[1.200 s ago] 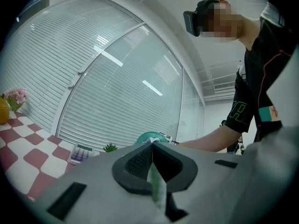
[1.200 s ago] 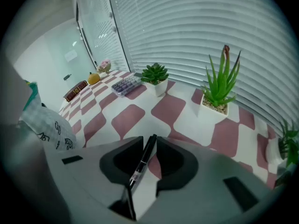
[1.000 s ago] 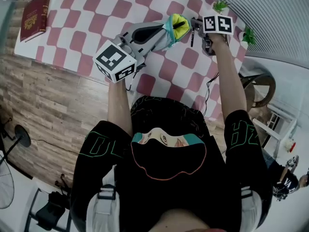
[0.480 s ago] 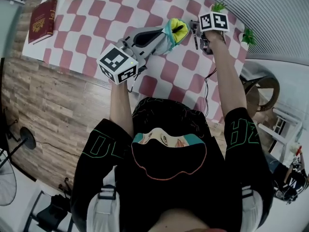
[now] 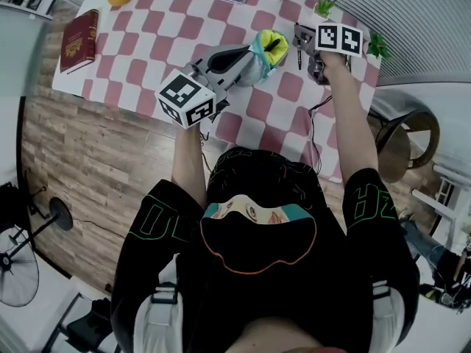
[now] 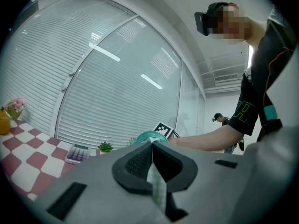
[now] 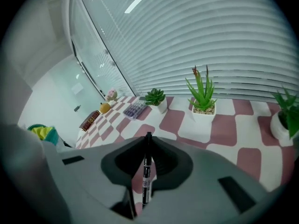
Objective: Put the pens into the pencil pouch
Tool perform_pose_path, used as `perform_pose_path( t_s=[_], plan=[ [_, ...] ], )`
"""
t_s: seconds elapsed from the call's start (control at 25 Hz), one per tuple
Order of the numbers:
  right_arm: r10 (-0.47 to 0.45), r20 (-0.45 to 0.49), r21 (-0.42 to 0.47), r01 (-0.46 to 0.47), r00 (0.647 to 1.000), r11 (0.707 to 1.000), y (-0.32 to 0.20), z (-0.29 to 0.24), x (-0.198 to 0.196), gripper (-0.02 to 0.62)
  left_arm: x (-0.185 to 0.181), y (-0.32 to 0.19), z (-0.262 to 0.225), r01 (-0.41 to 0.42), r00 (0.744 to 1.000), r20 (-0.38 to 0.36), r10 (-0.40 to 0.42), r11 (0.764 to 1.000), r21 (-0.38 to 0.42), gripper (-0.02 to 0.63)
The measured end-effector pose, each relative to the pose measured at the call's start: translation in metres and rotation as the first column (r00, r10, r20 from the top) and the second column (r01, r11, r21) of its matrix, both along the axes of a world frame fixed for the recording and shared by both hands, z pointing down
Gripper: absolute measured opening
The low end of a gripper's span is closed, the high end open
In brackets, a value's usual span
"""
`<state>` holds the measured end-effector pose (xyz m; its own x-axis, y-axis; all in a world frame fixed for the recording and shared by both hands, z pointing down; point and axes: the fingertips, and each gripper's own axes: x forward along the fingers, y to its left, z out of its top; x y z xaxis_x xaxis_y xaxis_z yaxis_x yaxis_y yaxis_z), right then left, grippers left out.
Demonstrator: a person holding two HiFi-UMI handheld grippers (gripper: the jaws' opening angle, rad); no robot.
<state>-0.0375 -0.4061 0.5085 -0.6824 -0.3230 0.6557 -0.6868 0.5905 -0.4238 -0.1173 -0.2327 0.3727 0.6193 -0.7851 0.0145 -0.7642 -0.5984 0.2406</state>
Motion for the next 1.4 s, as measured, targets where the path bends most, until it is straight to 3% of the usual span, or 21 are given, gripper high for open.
perform_pose_path(
  t_s=[0.36, 0.6, 0.76, 1.12, 1.4],
  plan=[
    [0.006, 0.145, 0.088, -0.019, 0.989, 0.996, 0.014, -0.057, 0.022, 0.049, 0.029, 0.01, -0.014, -0.03, 0.999, 0.016, 0.03, 1.0, -0.008, 0.0],
    [0.019, 0.244, 0.154, -0.058, 0.97, 0.986, 0.021, -0.101, 0.044, 0.049, 0.044, 0.017, -0.023, -0.051, 0.998, -0.036, 0.05, 0.999, -0.005, 0.0],
    [-0.001, 0.294, 0.212, -0.064, 0.956, 0.975, 0.029, -0.131, 0.055, 0.049, 0.052, 0.019, -0.025, -0.051, 0.998, -0.033, 0.051, 0.999, -0.005, 0.0],
    [-0.035, 0.436, 0.297, -0.107, 0.899, 0.949, 0.05, -0.19, 0.084, 0.049, 0.08, 0.021, -0.026, -0.078, 0.996, -0.035, 0.078, 0.997, -0.012, 0.0],
    [-0.041, 0.493, 0.334, -0.145, 0.869, 0.931, 0.064, -0.218, 0.12, 0.049, 0.111, 0.024, -0.024, -0.095, 0.995, -0.03, 0.095, 0.995, -0.015, 0.0]
  ],
)
